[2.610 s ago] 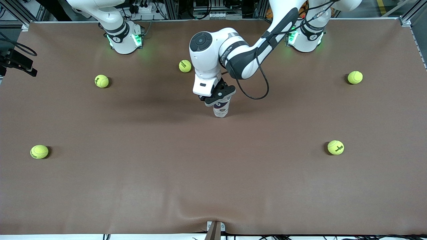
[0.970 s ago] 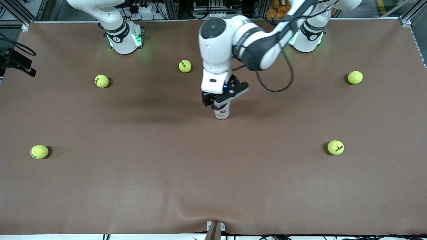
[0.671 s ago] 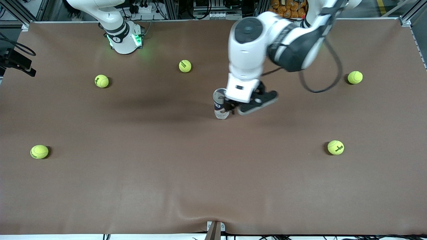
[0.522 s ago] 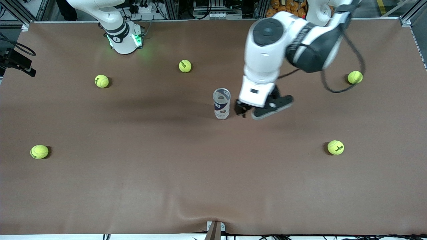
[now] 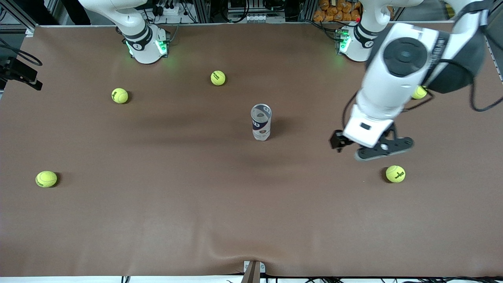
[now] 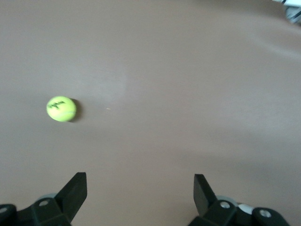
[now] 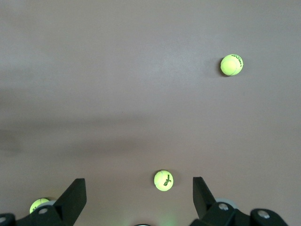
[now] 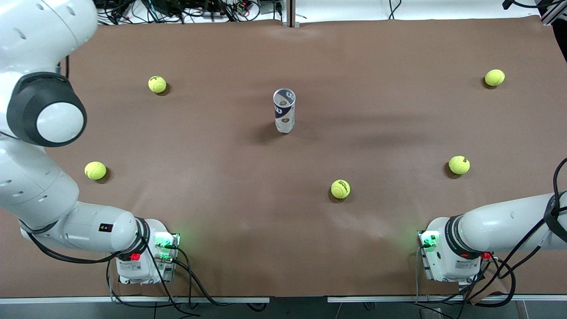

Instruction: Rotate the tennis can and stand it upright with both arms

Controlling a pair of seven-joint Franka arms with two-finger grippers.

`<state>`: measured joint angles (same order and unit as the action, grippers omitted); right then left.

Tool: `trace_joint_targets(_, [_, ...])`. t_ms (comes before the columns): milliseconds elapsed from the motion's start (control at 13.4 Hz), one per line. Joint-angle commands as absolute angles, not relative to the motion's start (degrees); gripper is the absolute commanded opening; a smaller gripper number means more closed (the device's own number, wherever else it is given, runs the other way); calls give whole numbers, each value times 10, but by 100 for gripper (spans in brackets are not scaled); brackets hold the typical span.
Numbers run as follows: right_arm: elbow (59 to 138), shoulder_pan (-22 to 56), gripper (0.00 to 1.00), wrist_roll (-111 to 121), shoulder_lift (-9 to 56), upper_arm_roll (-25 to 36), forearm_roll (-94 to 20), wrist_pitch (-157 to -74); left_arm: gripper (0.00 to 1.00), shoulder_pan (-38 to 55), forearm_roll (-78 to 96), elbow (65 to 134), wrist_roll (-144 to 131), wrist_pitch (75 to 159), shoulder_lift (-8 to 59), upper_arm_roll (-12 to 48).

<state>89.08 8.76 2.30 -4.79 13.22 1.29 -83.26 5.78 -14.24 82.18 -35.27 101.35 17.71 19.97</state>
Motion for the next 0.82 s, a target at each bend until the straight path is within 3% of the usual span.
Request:
trace_joint_targets(0, [892,90,100,19,-56,132,11,-836,100,-5,-113,827,-228,997,154,207])
trace_joint_targets(448, [892,90,100,19,-56,132,11,-836,100,-69,-36,863,-194,970,97,207])
trace_joint_targets(746, [893,90,100,19,-56,131,11,-835,100,-79,-37,860,-190,971,98,206])
